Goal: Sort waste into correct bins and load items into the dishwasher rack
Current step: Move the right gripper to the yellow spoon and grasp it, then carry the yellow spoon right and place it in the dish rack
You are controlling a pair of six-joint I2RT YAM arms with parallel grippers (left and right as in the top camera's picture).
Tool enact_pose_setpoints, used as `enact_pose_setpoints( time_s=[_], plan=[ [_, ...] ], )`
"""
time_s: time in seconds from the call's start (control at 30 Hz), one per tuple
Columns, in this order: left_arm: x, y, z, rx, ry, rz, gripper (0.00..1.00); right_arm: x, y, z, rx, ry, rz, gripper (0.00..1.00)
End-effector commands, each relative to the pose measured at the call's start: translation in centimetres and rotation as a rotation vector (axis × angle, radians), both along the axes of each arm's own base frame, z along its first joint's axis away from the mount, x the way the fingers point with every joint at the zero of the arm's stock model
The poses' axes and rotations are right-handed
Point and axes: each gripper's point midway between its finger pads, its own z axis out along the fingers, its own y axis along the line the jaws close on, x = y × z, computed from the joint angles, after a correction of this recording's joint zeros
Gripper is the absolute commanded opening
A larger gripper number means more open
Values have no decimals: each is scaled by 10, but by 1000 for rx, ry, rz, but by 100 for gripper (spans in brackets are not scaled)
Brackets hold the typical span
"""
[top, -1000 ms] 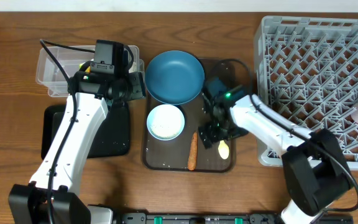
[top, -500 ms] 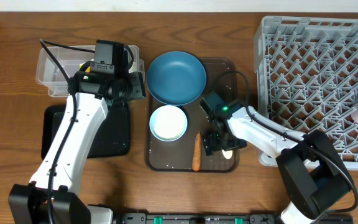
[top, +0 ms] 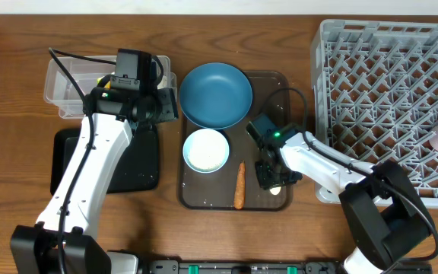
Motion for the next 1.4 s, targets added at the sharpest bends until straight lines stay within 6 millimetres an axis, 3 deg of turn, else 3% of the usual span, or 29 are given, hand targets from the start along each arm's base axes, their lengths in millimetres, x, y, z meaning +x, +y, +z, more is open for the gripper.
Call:
enact_pose_setpoints(
  time_s=[0.0, 0.4, 0.5, 0.83, 1.1, 1.37],
  plan=[
    [1, 1, 3, 10, -9, -1, 54, -12, -2, -10, -10, 41, 5, 34],
    [1, 1, 3, 10, -9, -1, 54, -11, 0, -11, 1, 36, 5, 34],
    [1, 1, 3, 10, -9, -1, 54, -10, 3, -10, 13, 36, 3, 30],
    [1, 1, 3, 10, -7, -1, 54, 19, 19, 12, 63, -36, -7, 27],
    [0, 2, 3, 10, -6, -1, 54, 45, 10, 48, 97, -142, -29, 26],
    [0, 2, 3, 10, -6, -1, 54, 78, -27, 111, 143, -323, -87, 27]
  ],
)
